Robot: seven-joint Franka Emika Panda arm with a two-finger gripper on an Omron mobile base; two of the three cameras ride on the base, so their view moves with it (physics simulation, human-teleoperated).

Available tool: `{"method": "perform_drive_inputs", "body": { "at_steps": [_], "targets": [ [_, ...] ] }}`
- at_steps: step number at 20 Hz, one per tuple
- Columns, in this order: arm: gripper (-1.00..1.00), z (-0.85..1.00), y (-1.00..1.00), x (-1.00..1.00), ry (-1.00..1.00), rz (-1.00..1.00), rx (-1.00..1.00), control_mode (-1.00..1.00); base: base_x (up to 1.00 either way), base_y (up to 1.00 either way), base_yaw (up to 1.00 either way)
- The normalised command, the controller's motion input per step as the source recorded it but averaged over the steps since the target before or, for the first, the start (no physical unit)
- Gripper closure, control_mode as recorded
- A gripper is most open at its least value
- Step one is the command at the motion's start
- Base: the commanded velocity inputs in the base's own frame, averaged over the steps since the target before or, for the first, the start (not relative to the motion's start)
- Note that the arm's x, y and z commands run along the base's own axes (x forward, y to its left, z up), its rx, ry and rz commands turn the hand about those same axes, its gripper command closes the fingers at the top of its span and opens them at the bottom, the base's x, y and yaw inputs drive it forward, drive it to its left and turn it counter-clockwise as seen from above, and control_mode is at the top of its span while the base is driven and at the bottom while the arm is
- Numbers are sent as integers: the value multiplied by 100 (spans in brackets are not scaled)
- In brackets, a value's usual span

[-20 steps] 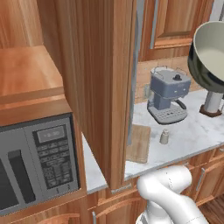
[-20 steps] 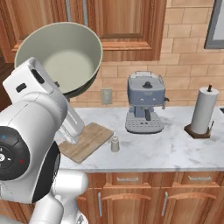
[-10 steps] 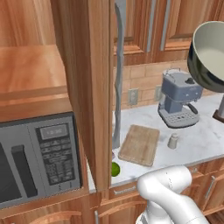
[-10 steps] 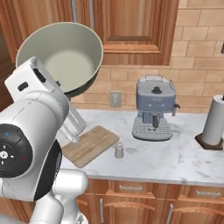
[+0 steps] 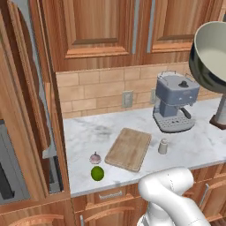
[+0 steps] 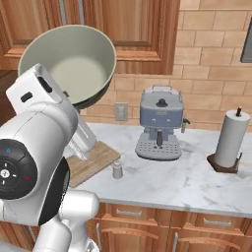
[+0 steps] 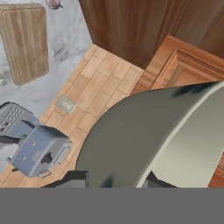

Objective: Open the cabinet. Place the bowl and condiment on the counter. Then place the lime and garlic on the cutting board.

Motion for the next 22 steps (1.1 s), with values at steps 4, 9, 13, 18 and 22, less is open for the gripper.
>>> {"method": "perform_drive_inputs", "body": {
  "at_steps": [4, 9, 13, 18, 22],
  "targets": [
    [100, 0, 0, 0, 0, 0, 0, 100, 26, -37, 8],
    [100, 0, 0, 0, 0, 0, 0, 100, 26, -3, 1],
    [100, 0, 0, 0, 0, 0, 0, 100, 31, 0, 0],
    [100, 0, 0, 0, 0, 0, 0, 100, 33, -1, 0],
    [100, 0, 0, 0, 0, 0, 0, 100, 31, 0, 0]
  ]
}}
